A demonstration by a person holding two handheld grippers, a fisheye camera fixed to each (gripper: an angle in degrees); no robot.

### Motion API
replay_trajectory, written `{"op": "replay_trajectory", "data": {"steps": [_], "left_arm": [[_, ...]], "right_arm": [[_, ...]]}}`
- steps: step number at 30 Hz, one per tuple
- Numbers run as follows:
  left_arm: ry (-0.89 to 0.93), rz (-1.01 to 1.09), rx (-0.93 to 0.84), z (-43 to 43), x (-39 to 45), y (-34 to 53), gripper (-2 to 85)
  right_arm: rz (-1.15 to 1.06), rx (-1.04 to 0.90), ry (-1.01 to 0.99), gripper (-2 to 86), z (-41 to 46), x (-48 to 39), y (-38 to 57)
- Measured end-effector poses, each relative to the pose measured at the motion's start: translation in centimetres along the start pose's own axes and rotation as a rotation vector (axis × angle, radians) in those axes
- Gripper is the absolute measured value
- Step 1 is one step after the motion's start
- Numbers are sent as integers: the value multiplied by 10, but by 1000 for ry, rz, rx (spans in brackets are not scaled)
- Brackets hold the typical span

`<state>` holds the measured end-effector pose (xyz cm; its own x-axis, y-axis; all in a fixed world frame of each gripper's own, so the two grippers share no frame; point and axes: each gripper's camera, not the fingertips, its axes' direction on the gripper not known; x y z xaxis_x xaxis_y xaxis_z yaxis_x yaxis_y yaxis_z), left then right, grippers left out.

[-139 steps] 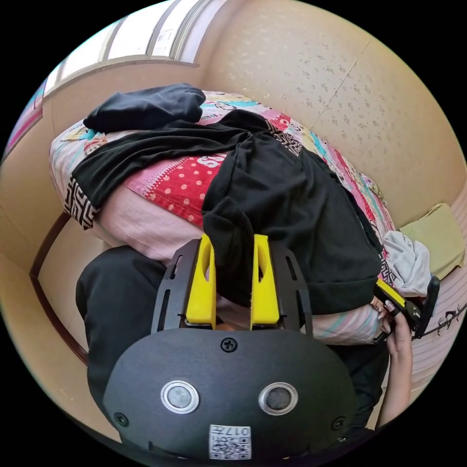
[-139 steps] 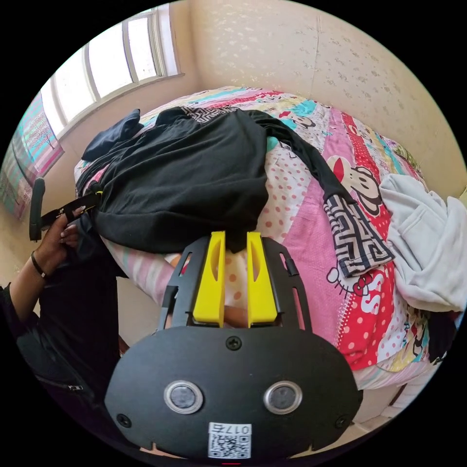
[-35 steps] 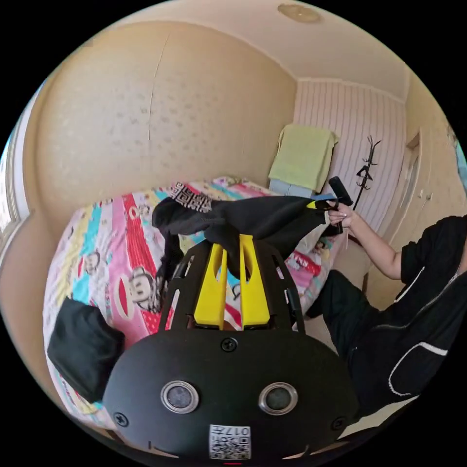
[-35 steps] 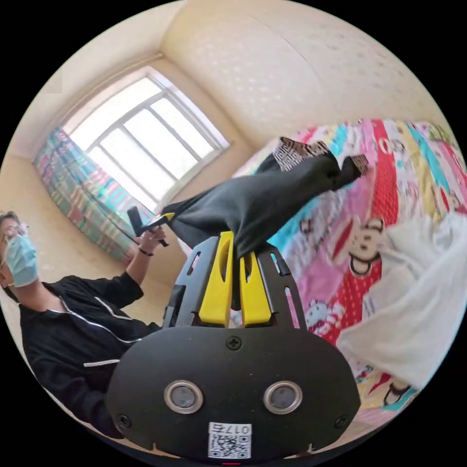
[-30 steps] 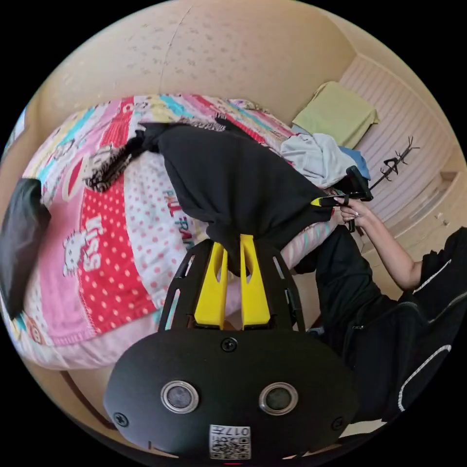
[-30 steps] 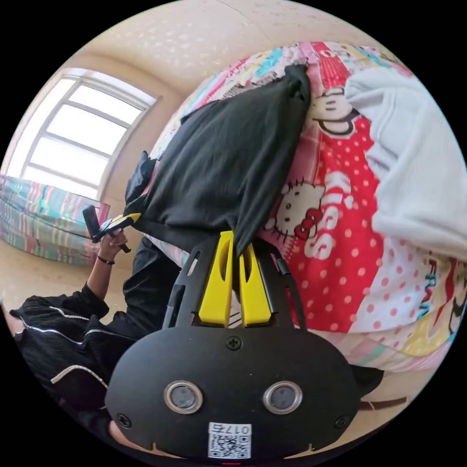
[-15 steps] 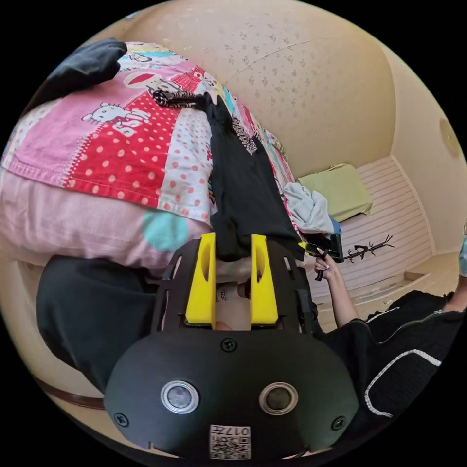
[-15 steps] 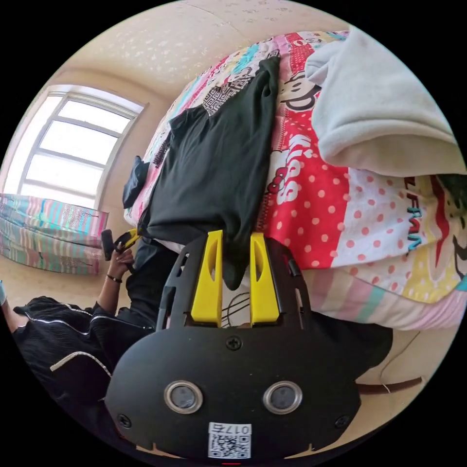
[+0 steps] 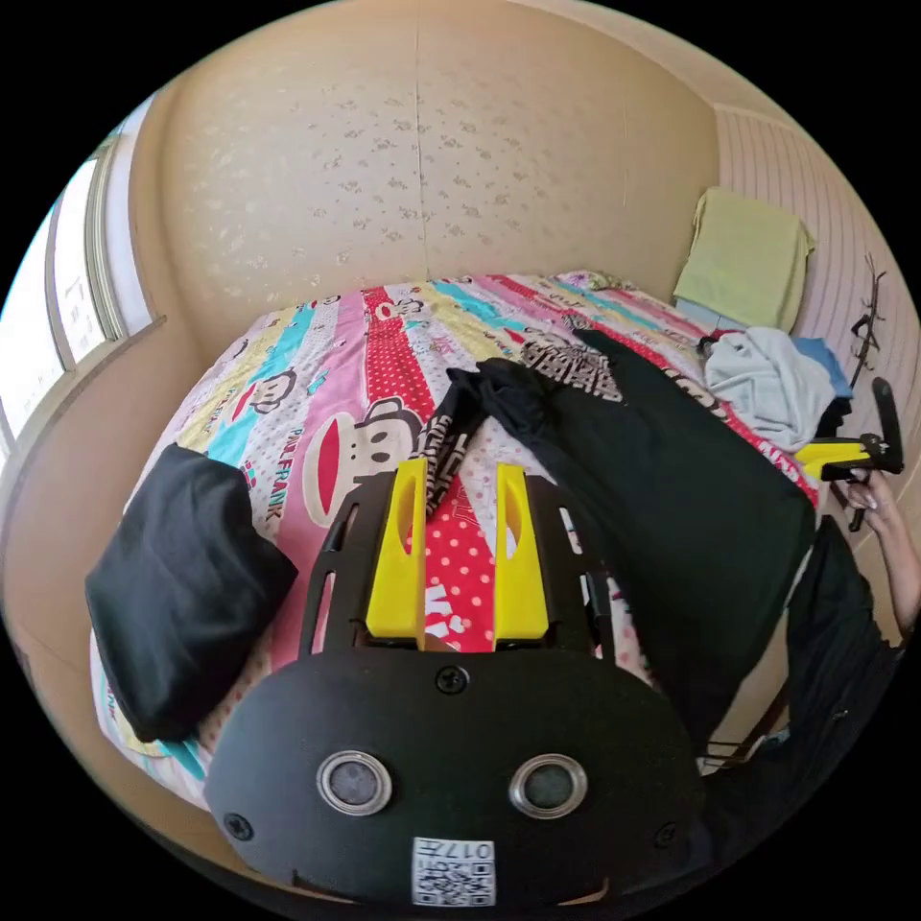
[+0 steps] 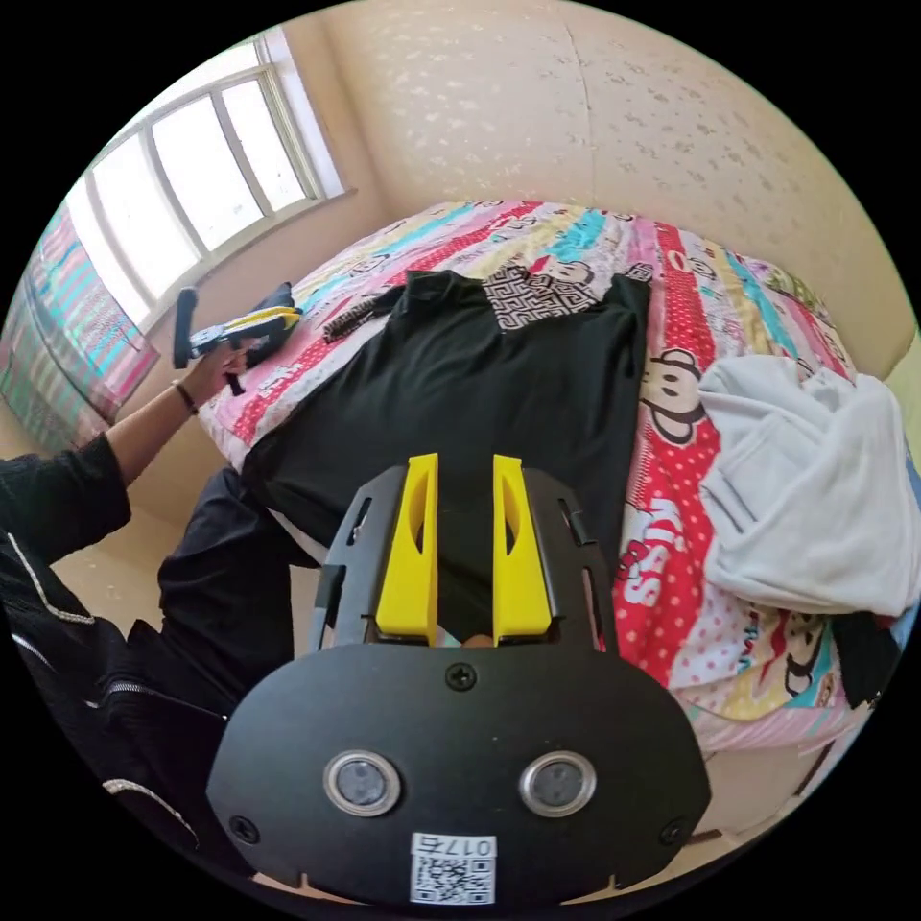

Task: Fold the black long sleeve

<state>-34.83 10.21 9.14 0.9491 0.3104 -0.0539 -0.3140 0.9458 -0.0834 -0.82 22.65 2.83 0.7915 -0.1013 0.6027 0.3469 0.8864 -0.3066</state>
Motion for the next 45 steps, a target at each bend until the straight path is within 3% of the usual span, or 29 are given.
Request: {"op": "replay_trajectory", "data": {"steps": [5, 10, 19, 25, 28, 31, 37, 41, 45], "left_arm": [[-15, 14, -165, 56, 11, -25, 112], [-117, -120, -262, 61, 0, -30, 24], [-132, -389, -30, -73, -86, -75, 4], [-378, -404, -183, -97, -107, -84, 3], [-390, -410, -131, -106, -99, -84, 3], [-327, -276, 74, -129, -59, -108, 3], [-112, 336, 367, -158, 135, -161, 9], [81, 597, 304, -106, 291, -131, 27], [83, 675, 133, -30, 388, -74, 78]], "right_arm": [[134, 4, -114, 76, 20, 4, 22], [161, -91, -143, 69, 36, 19, 35], [193, -97, -206, 57, 46, 38, 45], [224, -69, -264, 48, 53, 57, 58], [247, -52, -303, 41, 54, 69, 66], [252, -57, -322, 39, 55, 76, 69], [197, -40, -312, 61, 49, 76, 78], [230, 7, -375, 79, 46, 88, 89], [229, -2, -385, 88, 36, 99, 97]]}}
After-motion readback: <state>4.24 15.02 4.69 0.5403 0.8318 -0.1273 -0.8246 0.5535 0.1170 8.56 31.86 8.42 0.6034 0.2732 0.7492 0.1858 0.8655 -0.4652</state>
